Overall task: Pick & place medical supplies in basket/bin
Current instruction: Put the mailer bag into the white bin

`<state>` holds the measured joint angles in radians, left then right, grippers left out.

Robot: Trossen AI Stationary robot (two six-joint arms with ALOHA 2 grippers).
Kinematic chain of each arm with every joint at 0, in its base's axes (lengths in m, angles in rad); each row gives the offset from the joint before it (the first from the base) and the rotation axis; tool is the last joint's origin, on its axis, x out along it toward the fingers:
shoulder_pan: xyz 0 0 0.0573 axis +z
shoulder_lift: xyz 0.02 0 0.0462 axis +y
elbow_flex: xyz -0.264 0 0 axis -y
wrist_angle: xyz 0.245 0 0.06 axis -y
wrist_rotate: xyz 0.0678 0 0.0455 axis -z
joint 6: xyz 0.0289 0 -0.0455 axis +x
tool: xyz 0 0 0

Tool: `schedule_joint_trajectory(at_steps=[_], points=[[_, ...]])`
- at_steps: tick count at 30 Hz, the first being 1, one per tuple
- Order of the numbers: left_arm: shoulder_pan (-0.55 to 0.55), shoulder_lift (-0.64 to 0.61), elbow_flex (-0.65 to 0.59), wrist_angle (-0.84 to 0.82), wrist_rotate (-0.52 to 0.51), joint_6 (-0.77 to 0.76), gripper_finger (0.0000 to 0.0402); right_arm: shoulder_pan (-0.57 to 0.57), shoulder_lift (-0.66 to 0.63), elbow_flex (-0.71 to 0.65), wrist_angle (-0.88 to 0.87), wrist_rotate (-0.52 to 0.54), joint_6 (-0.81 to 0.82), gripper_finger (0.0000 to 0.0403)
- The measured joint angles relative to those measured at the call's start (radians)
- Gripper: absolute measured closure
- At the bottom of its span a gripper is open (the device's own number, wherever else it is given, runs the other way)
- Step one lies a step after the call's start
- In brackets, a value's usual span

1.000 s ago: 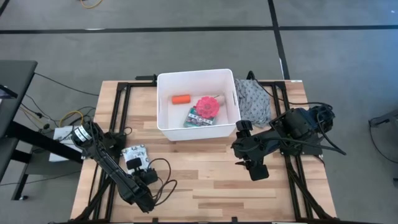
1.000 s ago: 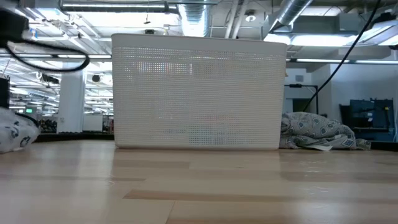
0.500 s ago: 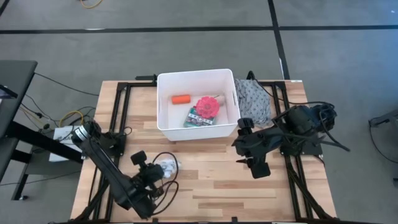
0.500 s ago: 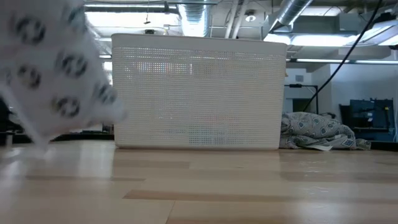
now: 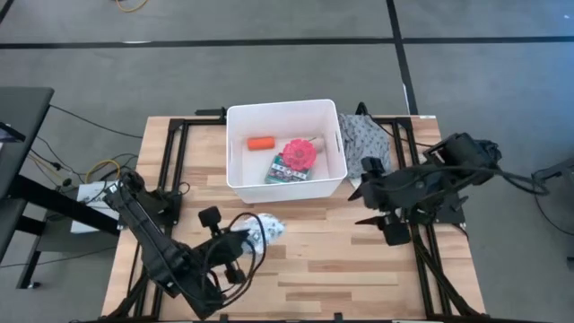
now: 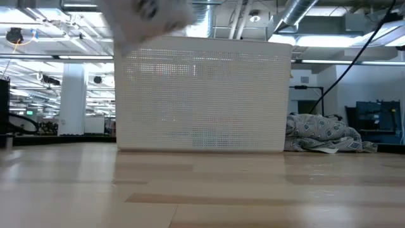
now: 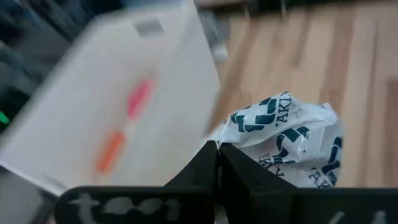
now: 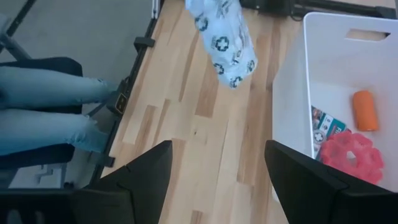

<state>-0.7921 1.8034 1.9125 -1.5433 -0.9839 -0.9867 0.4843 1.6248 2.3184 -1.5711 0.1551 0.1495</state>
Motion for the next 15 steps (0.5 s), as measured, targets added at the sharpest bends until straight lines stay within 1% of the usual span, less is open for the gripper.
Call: schedule_joint_trajectory(at_steps=[5,7,10,15], points=[[0.043,-0.001,0.104,-0.004,-0.220,0.139,0.0402,-0.006,-0.031,0.000,0.000,0.000,0.000,0.0153],[0.076,-0.002,0.139,-0.003,-0.268,0.201,0.0402,-0.011,-0.042,0.000,0.000,0.000,0.000,0.0153],[0.150,-0.002,0.171,-0.003,-0.275,0.271,0.0401,-0.018,-0.058,0.000,0.000,0.001,0.000,0.0153],[0.304,-0.001,0.180,0.000,-0.244,0.349,0.0401,-0.032,-0.084,0.000,0.000,0.001,0.000,0.0153]])
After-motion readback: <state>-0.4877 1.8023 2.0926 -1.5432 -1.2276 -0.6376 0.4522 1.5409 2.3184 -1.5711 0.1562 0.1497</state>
